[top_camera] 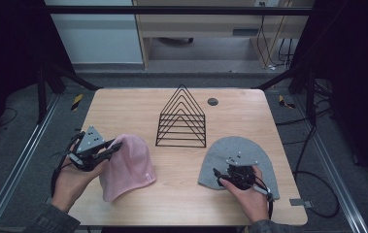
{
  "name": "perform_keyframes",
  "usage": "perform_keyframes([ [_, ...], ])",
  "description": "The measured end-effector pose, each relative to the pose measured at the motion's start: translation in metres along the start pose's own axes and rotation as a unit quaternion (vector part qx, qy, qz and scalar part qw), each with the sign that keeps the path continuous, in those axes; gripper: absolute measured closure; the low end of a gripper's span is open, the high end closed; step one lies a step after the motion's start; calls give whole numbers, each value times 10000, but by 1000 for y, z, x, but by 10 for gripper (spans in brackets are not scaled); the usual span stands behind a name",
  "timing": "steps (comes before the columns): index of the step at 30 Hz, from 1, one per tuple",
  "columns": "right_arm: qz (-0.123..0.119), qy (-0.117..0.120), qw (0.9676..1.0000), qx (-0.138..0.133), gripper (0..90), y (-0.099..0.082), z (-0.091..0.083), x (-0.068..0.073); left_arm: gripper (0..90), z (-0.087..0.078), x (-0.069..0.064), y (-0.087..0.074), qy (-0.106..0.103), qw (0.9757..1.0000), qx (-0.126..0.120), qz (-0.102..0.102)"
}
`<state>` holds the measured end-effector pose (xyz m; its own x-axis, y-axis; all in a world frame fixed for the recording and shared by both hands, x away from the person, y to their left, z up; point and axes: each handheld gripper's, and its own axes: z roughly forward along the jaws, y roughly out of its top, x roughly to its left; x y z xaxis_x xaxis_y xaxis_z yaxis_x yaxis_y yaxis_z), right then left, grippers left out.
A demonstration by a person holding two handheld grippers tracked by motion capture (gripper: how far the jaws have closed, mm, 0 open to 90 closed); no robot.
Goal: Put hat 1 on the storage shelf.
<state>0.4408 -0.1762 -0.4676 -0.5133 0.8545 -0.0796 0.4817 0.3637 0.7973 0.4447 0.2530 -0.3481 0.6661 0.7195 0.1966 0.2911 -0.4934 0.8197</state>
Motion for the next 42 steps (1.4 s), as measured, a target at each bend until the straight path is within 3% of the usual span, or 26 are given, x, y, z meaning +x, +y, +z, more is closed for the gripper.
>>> perform_keyframes([
  [3, -136, -26, 9997, -182, 275, 10, -5, 3, 795, -5, -2, 11, -31, 9999, -29, 149],
  [8, -456, 230, 9980, -365, 280, 36, -13, 14, 795, -12, 2, 30, -106, 9995, -106, 271],
  [13, -602, 499, 9958, -473, 296, 67, -14, 23, 794, -15, 12, 55, -162, 9991, -249, 318],
  [17, -709, 736, 9934, -515, 310, 94, -9, 30, 794, -15, 21, 74, -185, 9985, -374, 361],
  [21, -876, 941, 9898, -613, 365, 119, -6, 40, 794, -15, 30, 91, -336, 9973, -540, 370],
  [24, -994, 1115, 9872, -568, 375, 136, -5, 46, 793, -16, 35, 103, -414, 9961, -582, 516],
  [27, -1059, 1225, 9853, -543, 380, 146, -4, 50, 793, -18, 39, 111, -453, 9953, -665, 548],
  [30, -1058, 1264, 9845, -603, 392, 152, -6, 53, 793, -18, 44, 121, -586, 9955, -619, 417],
  [35, -902, 1161, 9860, -785, 459, 155, -8, 52, 793, -21, 44, 136, -570, 9949, -667, 500],
  [42, -971, 1338, 9830, -798, 428, 161, -11, 51, 793, -17, 42, 145, -697, 9934, -700, 576],
])
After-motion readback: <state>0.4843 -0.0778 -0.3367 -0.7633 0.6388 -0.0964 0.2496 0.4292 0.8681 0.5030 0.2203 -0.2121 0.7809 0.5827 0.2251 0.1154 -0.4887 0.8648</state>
